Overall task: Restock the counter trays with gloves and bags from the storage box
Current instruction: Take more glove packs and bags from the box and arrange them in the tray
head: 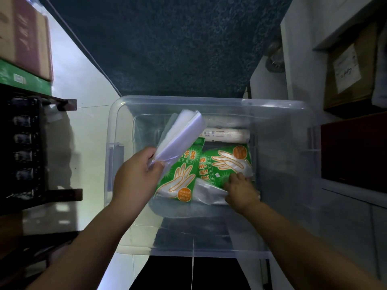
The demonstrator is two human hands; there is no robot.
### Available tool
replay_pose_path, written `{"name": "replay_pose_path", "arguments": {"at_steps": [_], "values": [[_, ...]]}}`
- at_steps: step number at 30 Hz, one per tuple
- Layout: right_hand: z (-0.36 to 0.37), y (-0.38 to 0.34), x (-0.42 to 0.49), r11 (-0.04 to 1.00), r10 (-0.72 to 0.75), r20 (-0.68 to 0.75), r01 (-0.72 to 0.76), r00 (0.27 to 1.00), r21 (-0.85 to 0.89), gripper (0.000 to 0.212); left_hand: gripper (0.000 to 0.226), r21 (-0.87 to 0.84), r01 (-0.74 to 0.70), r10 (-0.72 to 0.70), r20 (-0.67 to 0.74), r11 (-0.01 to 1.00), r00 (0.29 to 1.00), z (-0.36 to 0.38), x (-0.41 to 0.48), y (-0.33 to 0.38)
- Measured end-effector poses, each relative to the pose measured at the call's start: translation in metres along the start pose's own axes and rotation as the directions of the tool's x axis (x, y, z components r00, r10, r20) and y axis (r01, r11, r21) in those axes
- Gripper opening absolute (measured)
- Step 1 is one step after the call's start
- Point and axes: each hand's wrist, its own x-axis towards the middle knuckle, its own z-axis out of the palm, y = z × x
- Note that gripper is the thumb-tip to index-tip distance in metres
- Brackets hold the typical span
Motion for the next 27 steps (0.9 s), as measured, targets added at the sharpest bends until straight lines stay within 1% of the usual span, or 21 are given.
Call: {"name": "replay_pose_path", "arguments": {"at_steps": [1, 4, 6, 7, 8, 10, 11, 12, 14, 15, 17, 19, 21, 23, 25, 27], "values": [[-0.001, -0.002, -0.004, 1.000, 0.013, -0.001, -0.013, 1.000, 0.019, 0.032, 0.010, 0.001, -0.006, 0.006, 0.000, 1.000, 1.000, -0.001, -0.001, 0.002], [-0.012, -0.005, -0.023, 0.975, 0.146, 0.030, -0.148, 0.989, 0.166, 0.027, 0.007, 0.006, -0.021, 0.021, -0.010, 1.000, 1.000, -0.008, -0.004, 0.013], [-0.027, -0.004, -0.042, 0.924, 0.249, -0.008, -0.235, 0.968, 0.301, 0.027, 0.007, -0.008, -0.012, 0.012, -0.018, 1.000, 1.000, -0.016, -0.008, 0.022], [-0.039, -0.003, -0.053, 0.874, 0.310, -0.041, -0.269, 0.950, 0.404, 0.029, 0.007, -0.025, -0.005, 0.004, -0.017, 1.000, 1.000, -0.020, -0.011, 0.027], [-0.052, -0.002, -0.064, 0.806, 0.371, -0.079, -0.279, 0.925, 0.521, 0.030, 0.006, -0.055, 0.005, -0.006, -0.015, 0.998, 1.000, -0.024, -0.014, 0.032], [-0.085, -0.003, -0.091, 0.660, 0.487, -0.187, -0.219, 0.853, 0.719, 0.022, 0.002, -0.146, 0.040, -0.040, 0.002, 0.989, 0.999, -0.031, -0.020, 0.043], [-0.103, -0.005, -0.104, 0.611, 0.546, -0.247, -0.178, 0.801, 0.771, 0.015, 0.005, -0.208, 0.065, -0.061, 0.023, 0.976, 0.998, -0.035, -0.023, 0.050], [-0.122, -0.008, -0.118, 0.580, 0.598, -0.301, -0.141, 0.743, 0.803, 0.011, 0.008, -0.278, 0.087, -0.076, 0.050, 0.957, 0.996, -0.038, -0.026, 0.057], [-0.161, -0.022, -0.146, 0.539, 0.670, -0.377, -0.069, 0.639, 0.839, 0.018, 0.012, -0.399, 0.104, -0.072, 0.096, 0.911, 0.993, -0.045, -0.035, 0.076], [-0.179, -0.031, -0.161, 0.535, 0.688, -0.408, -0.040, 0.600, 0.844, 0.020, 0.014, -0.447, 0.095, -0.051, 0.109, 0.890, 0.993, -0.050, -0.040, 0.087], [-0.210, -0.049, -0.186, 0.574, 0.692, -0.475, -0.016, 0.543, 0.819, 0.022, 0.009, -0.538, 0.057, 0.007, 0.116, 0.841, 0.993, -0.058, -0.053, 0.113], [-0.231, -0.069, -0.205, 0.613, 0.680, -0.520, -0.012, 0.517, 0.790, 0.023, 0.001, -0.622, 0.010, 0.069, 0.103, 0.783, 0.992, -0.066, -0.065, 0.136], [-0.247, -0.082, -0.221, 0.631, 0.669, -0.553, 0.014, 0.498, 0.776, 0.021, 0.004, -0.673, -0.032, 0.128, 0.093, 0.739, 0.987, -0.075, -0.075, 0.155], [-0.260, -0.088, -0.237, 0.631, 0.659, -0.588, 0.080, 0.470, 0.771, 0.017, 0.005, -0.698, -0.073, 0.197, 0.099, 0.713, 0.976, -0.082, -0.082, 0.169], [-0.270, -0.087, -0.253, 0.639, 0.630, -0.646, 0.184, 0.432, 0.747, 0.013, 0.008, -0.737, -0.050, 0.237, 0.152, 0.674, 0.959, -0.089, -0.087, 0.181], [-0.275, -0.083, -0.272, 0.670, 0.582, -0.711, 0.262, 0.396, 0.695, 0.022, 0.015, -0.788, 0.033, 0.250, 0.235, 0.615, 0.939, -0.093, -0.092, 0.192]]}}
